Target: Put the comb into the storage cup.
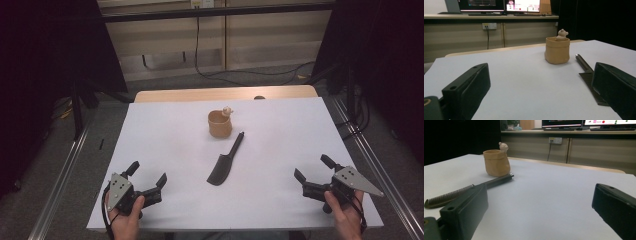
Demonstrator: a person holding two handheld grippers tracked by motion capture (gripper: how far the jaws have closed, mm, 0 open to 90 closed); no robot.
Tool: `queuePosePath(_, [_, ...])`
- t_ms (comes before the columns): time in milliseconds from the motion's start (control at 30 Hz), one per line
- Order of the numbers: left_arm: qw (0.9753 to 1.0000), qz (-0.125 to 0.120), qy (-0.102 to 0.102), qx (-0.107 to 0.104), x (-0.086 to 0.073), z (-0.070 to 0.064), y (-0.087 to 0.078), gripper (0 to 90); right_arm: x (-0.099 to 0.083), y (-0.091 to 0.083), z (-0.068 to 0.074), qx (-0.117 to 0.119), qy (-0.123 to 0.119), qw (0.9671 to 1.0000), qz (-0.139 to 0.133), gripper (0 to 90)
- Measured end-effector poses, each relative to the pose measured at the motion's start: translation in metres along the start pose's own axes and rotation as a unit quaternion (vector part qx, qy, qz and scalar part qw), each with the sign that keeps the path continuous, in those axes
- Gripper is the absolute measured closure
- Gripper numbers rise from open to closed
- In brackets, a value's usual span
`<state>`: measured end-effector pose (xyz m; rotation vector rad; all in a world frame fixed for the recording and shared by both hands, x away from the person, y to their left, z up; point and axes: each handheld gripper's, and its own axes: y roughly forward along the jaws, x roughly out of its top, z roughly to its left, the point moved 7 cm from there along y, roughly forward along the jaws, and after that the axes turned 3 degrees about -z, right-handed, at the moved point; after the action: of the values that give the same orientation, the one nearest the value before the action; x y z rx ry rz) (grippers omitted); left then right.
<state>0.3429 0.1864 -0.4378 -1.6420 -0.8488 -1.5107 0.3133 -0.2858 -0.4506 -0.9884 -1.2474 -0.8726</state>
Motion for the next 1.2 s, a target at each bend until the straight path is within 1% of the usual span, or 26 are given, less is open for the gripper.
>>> queuePosePath(267, [1.0000,0.001,0.002,0.002,0.000,0.001,0.000,1.9,0.000,0.000,0.000,0.001,0.002,1.0000,0.000,0.0])
queuePosePath(333, [1.0000,0.007,0.007,0.002,-0.001,0.001,0.000,1.9,0.000,0.000,0.000,0.003,0.004,1.0000,0.000,0.0])
queuePosePath(400, [1.0000,0.007,0.006,0.002,-0.001,0.001,0.000,1.9,0.000,0.000,0.000,0.004,0.004,1.0000,0.001,0.0])
queuePosePath(433, [1.0000,0.005,0.003,0.003,-0.001,0.001,0.001,1.9,-0.001,0.000,0.001,0.008,0.005,0.9999,0.004,0.0])
queuePosePath(500, [1.0000,0.008,0.005,0.003,-0.001,0.001,0.000,1.9,-0.001,0.000,0.003,0.016,0.006,0.9998,0.008,0.0])
queuePosePath(533, [1.0000,0.008,0.004,0.002,-0.001,0.000,0.001,1.9,-0.001,0.000,0.003,0.016,0.006,0.9998,0.008,0.0])
queuePosePath(567, [1.0000,0.008,0.002,0.001,-0.001,0.000,0.001,1.9,-0.001,0.000,0.006,0.029,0.007,0.9995,0.015,0.0])
queuePosePath(600, [1.0000,0.007,0.000,0.002,-0.001,-0.001,0.001,1.9,-0.001,0.000,0.006,0.029,0.007,0.9995,0.015,0.0])
queuePosePath(633, [1.0000,0.007,0.004,0.000,-0.001,-0.001,0.001,1.9,-0.002,0.001,0.009,0.039,0.007,0.9990,0.023,0.0])
queuePosePath(800, [1.0000,0.008,0.005,-0.003,-0.001,-0.002,0.000,2.0,-0.001,0.003,0.013,0.050,0.010,0.9982,0.032,0.0])
queuePosePath(833, [0.9999,0.008,0.005,-0.004,-0.001,-0.002,-0.001,1.9,-0.002,0.004,0.017,0.060,0.008,0.9973,0.041,0.0])
queuePosePath(867, [1.0000,0.008,0.004,-0.003,-0.001,-0.002,-0.001,1.9,-0.002,0.004,0.017,0.060,0.008,0.9973,0.041,0.0])
queuePosePath(900, [0.9999,0.009,0.005,-0.007,-0.001,-0.003,-0.001,1.9,-0.002,0.006,0.021,0.072,0.011,0.9960,0.050,0.0])
queuePosePath(933, [0.9999,0.009,0.005,-0.007,-0.001,-0.003,-0.001,1.9,-0.002,0.006,0.021,0.072,0.011,0.9960,0.050,0.0])
queuePosePath(967, [0.9999,0.010,0.006,-0.011,-0.001,-0.003,-0.001,1.9,-0.003,0.009,0.025,0.087,0.010,0.9941,0.064,0.0])
queuePosePath(1000, [0.9999,0.008,0.005,-0.012,-0.001,-0.004,-0.001,1.9,-0.003,0.011,0.026,0.092,0.008,0.9933,0.069,0.0])
queuePosePath(1133, [0.9998,0.010,0.007,-0.013,-0.002,-0.004,-0.001,1.9,-0.001,0.017,0.033,0.104,0.005,0.9916,0.077,0.0])
queuePosePath(1200, [0.9998,0.010,0.006,-0.013,-0.002,-0.004,0.000,1.9,0.000,0.020,0.036,0.111,0.007,0.9904,0.081,0.0])
